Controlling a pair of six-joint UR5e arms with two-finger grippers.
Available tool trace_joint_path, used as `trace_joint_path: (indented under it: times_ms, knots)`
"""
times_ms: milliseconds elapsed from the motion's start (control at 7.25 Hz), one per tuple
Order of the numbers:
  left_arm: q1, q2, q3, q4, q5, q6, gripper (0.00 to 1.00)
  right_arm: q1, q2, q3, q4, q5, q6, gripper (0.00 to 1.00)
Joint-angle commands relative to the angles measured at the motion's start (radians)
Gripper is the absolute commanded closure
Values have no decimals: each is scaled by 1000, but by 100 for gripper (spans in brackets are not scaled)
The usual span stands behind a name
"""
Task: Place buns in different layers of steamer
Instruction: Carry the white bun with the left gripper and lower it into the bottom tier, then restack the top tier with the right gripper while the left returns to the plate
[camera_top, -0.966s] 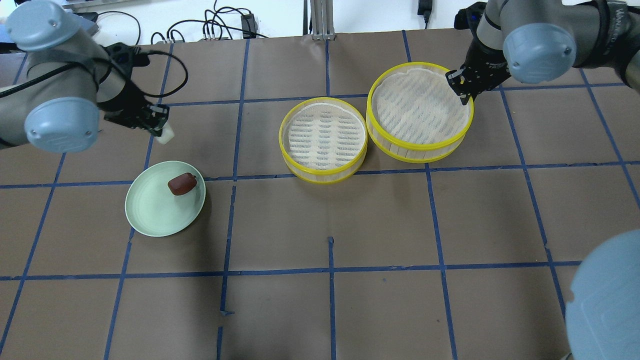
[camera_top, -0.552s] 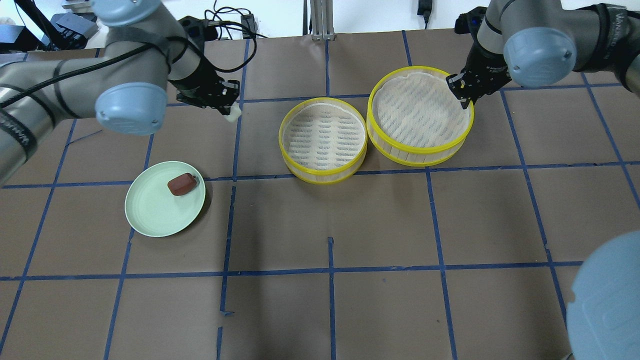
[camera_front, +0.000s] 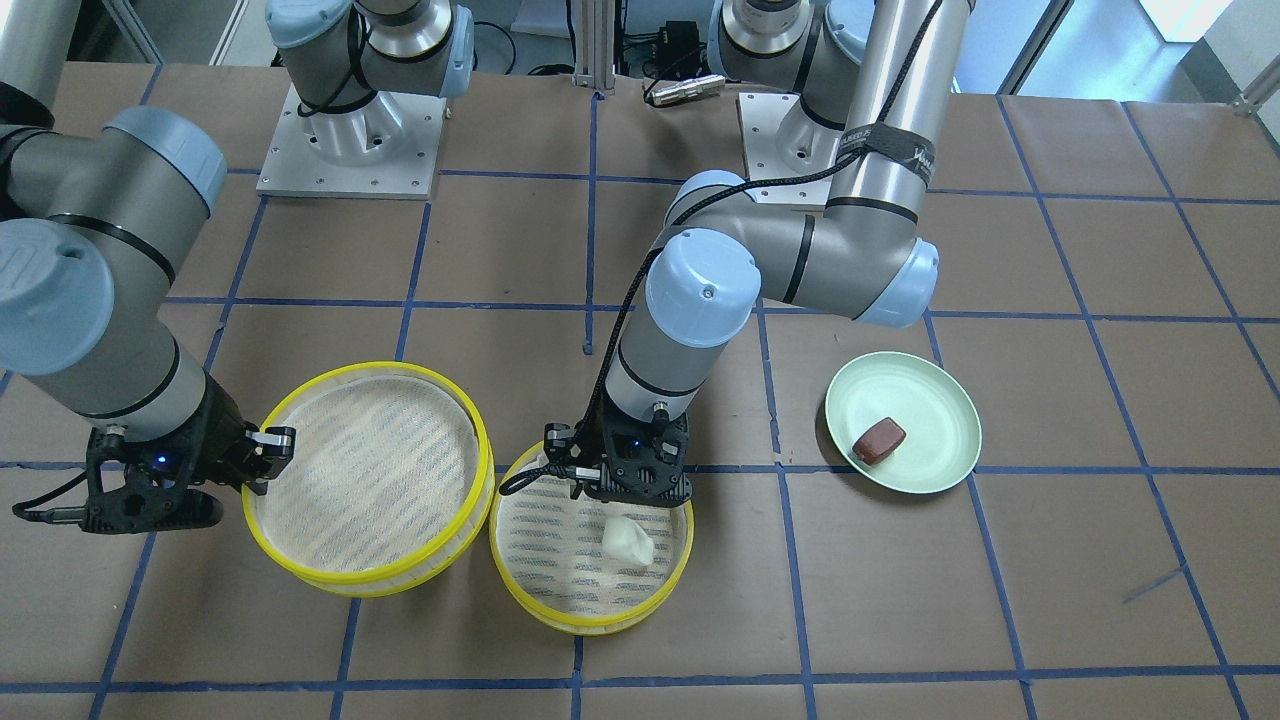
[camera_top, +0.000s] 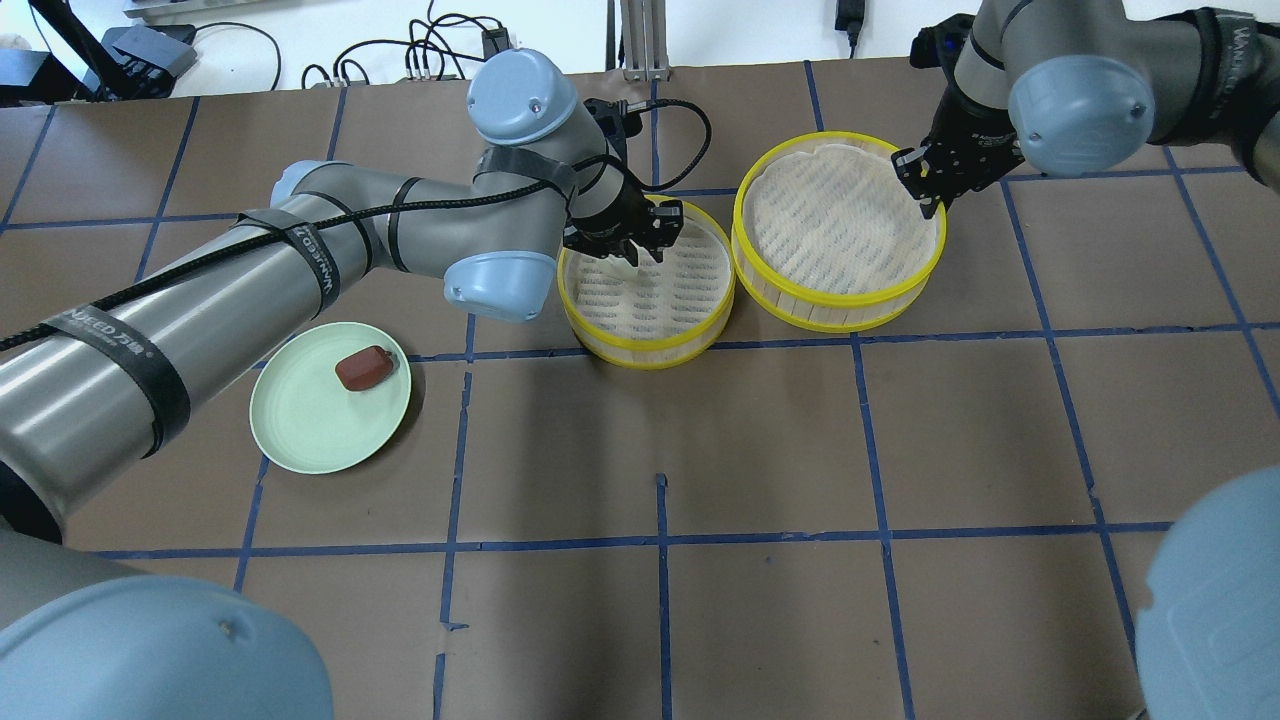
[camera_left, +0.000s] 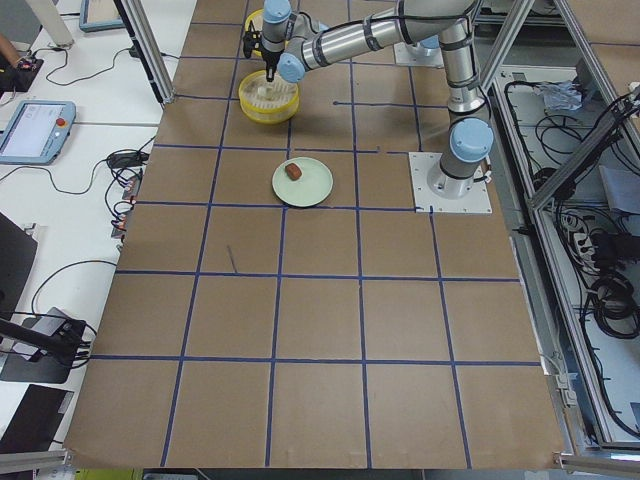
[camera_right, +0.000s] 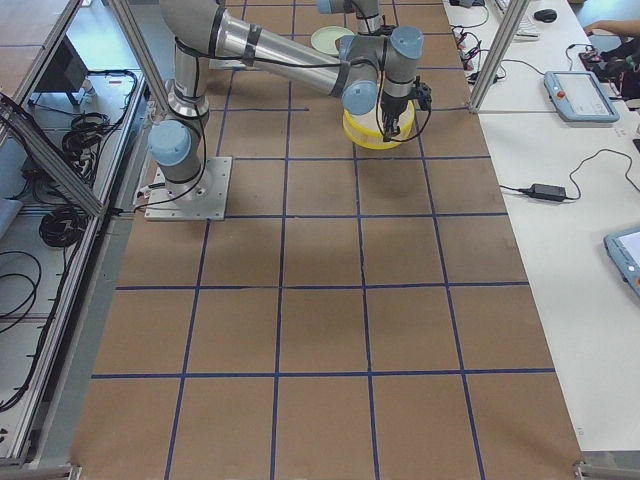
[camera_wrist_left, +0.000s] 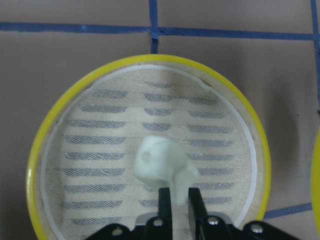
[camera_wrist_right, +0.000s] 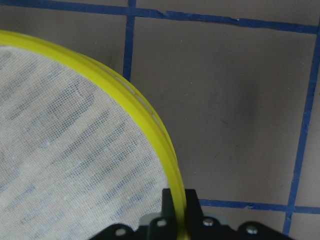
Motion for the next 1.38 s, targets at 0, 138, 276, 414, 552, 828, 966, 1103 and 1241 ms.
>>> trace_joint_path:
  times_ms: [0,138,276,414,552,828,966,1103,1241]
  knots:
    - [12,36,4,-6,17,19,0,12,-4,-3,4,9,72,94]
    - [73,75,-8,-38,54,129,0,48,-4,-7,5,6,209,94]
    - [192,121,-21,-166,60,262,0,90,-2,-12,-10,6,241,94]
    - [280,178,-70,-259,63,390,0,130,5,-12,-10,8,334,94]
    - [346,227,-144,-271,86,468,0,188,24,-14,-40,6,407,95]
    - [454,223,-294,-198,186,655,4,302,82,-24,-65,-3,570,95]
    - [483,221,-334,-182,192,659,4,325,100,-43,-93,-6,598,95]
    - [494,214,-345,-181,236,661,4,327,104,-49,-94,-9,614,95]
    - [494,188,-345,-167,278,658,5,335,107,-47,-88,-35,641,95]
